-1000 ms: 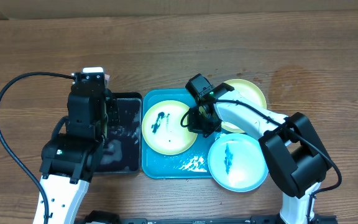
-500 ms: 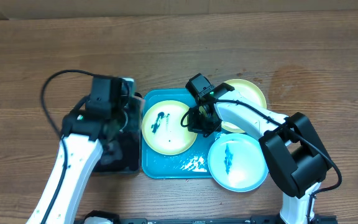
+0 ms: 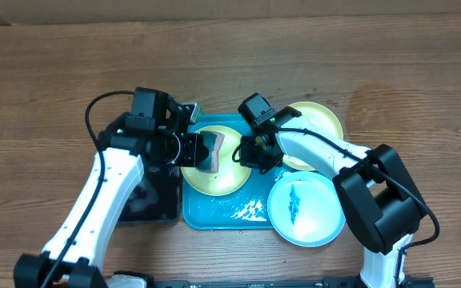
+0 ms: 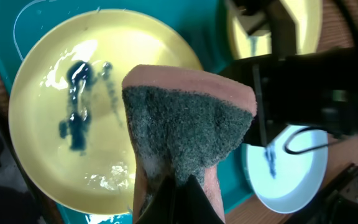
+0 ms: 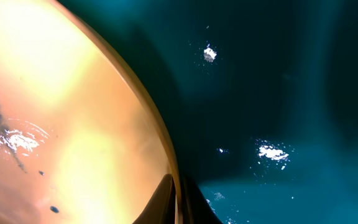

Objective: Clean dirty plates on tray and stack at the side
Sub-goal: 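Scrub the yellow plate with the sponge while the right gripper holds it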

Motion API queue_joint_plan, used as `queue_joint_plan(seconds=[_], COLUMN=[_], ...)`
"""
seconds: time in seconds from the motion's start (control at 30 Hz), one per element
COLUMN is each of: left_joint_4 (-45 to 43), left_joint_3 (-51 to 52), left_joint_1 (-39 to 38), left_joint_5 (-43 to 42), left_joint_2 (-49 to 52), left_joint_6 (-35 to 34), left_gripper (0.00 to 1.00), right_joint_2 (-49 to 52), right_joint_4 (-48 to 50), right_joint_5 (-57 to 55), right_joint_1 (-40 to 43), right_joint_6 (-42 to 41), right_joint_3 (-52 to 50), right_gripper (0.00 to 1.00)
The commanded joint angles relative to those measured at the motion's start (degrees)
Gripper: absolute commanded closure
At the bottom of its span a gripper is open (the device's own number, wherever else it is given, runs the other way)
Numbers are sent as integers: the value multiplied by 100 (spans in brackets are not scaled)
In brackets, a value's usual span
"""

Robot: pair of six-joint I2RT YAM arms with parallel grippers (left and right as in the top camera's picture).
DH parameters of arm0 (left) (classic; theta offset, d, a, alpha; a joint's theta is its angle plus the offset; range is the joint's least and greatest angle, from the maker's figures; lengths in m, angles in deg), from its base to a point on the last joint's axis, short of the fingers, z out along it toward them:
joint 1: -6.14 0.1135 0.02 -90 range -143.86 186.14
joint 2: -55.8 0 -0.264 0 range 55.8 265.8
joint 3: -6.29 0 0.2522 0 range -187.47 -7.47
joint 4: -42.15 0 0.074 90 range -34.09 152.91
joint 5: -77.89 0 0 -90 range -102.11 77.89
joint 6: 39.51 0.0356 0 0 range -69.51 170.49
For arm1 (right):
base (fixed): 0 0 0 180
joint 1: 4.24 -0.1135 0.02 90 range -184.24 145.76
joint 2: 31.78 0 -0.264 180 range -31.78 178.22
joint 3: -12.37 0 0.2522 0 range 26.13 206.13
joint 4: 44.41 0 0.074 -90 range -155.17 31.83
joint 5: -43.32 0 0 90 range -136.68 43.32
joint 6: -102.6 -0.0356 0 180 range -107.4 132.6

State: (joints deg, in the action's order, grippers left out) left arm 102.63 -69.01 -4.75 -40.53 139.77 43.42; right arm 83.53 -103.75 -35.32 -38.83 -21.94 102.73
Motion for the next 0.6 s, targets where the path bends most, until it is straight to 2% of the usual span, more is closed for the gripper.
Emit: queue_joint_plan(seconds=[0.0,0.37,0.5,0.57], left_joint_4=[-4,-533,-675,-750], left_joint_3=[-87,-87,-87,-87], left_joint_1=[-39,-118,-157,-157], left_joint_5=[234,225,229,254], left_joint_2=[396,1279,1537,1644], left_joint_6=[-87,-87,-90,-90], left_gripper=[96,96,96,96], right_joint_2=[186,186,186,186], right_joint_4=[-151,-623,-859,-846], right_joint_5=[-474,-1010,-1298,-1268], right_joint_1=[-35,59,59,59], right_joint_6=[-190,-424,-868,-734], right_joint_3=[-15,-15,-15,-15], right_gripper=[96,96,96,96])
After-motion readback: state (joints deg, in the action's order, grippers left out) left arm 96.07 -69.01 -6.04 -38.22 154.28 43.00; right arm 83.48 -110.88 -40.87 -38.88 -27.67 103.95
